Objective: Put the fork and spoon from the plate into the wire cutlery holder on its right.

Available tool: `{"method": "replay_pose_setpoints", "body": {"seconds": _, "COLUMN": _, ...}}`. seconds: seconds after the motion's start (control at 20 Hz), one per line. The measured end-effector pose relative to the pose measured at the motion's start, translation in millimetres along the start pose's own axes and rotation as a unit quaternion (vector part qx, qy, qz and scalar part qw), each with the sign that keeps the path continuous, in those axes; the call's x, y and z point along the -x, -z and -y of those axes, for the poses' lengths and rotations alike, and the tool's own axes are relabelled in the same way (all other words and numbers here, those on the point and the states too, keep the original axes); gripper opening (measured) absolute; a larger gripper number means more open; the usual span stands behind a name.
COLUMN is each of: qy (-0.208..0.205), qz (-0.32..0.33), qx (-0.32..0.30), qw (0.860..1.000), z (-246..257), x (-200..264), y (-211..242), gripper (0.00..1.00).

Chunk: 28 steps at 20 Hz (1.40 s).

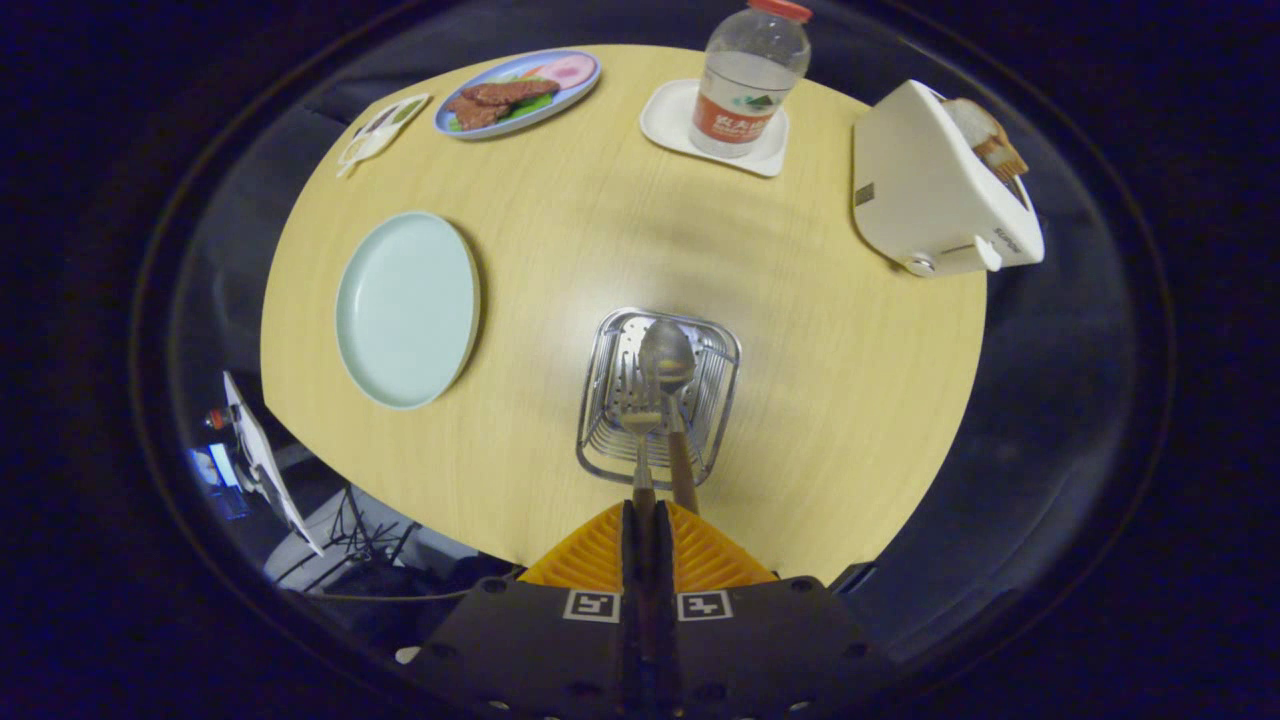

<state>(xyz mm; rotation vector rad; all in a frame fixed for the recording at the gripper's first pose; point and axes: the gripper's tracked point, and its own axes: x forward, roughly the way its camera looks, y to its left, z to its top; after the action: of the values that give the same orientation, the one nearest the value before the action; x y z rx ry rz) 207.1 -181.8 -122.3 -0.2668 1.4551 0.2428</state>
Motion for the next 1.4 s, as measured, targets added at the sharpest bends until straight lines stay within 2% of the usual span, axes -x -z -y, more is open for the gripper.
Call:
{"method": "replay_pose_setpoints", "body": {"seconds": 0.2, "qy": 0.032, "qz": 0.023, "qx": -0.008, "qw": 0.999, "z": 6, "x": -2, "y": -20, "gripper": 0.06}}
{"method": "replay_pose_setpoints", "body": {"seconds": 0.45, "qy": 0.018, "qz": 0.035, "qx": -0.036, "qw": 0.999, "z": 0, "x": -10, "y": -26, "gripper": 0.11}}
{"method": "replay_pose_setpoints", "body": {"seconds": 0.6, "qy": 0.02, "qz": 0.078, "qx": -0.046, "qw": 0.996, "z": 0, "x": -5, "y": -31, "gripper": 0.12}}
{"method": "replay_pose_setpoints", "body": {"seconds": 0.7, "qy": 0.023, "qz": 0.11, "qx": -0.048, "qw": 0.993, "z": -1, "x": 3, "y": -32, "gripper": 0.21}}
{"method": "replay_pose_setpoints", "body": {"seconds": 0.75, "qy": 0.025, "qz": 0.127, "qx": -0.05, "qw": 0.99, "z": -2, "x": 8, "y": -31, "gripper": 0.3}}
{"method": "replay_pose_setpoints", "body": {"seconds": 0.8, "qy": 0.027, "qz": 0.147, "qx": -0.053, "qw": 0.987, "z": -4, "x": 11, "y": -31, "gripper": 0.33}}
{"method": "replay_pose_setpoints", "body": {"seconds": 0.85, "qy": 0.027, "qz": 0.165, "qx": -0.055, "qw": 0.984, "z": -6, "x": 17, "y": -31, "gripper": 0.46}}
{"method": "replay_pose_setpoints", "body": {"seconds": 1.05, "qy": 0.029, "qz": 0.248, "qx": -0.058, "qw": 0.967, "z": -21, "x": 42, "y": -18, "gripper": 0.58}}
{"method": "replay_pose_setpoints", "body": {"seconds": 1.1, "qy": 0.029, "qz": 0.272, "qx": -0.057, "qw": 0.96, "z": -27, "x": 49, "y": -12, "gripper": 0.62}}
{"method": "replay_pose_setpoints", "body": {"seconds": 1.15, "qy": 0.029, "qz": 0.297, "qx": -0.053, "qw": 0.953, "z": -32, "x": 58, "y": -9, "gripper": 0.73}}
{"method": "replay_pose_setpoints", "body": {"seconds": 1.2, "qy": 0.033, "qz": 0.321, "qx": -0.048, "qw": 0.945, "z": -37, "x": 64, "y": -5, "gripper": 0.77}}
{"method": "replay_pose_setpoints", "body": {"seconds": 1.25, "qy": 0.038, "qz": 0.344, "qx": -0.046, "qw": 0.937, "z": -40, "x": 72, "y": -1, "gripper": 0.86}}
{"method": "replay_pose_setpoints", "body": {"seconds": 1.4, "qy": 0.053, "qz": 0.416, "qx": -0.036, "qw": 0.907, "z": -57, "x": 99, "y": 15, "gripper": 0.92}}
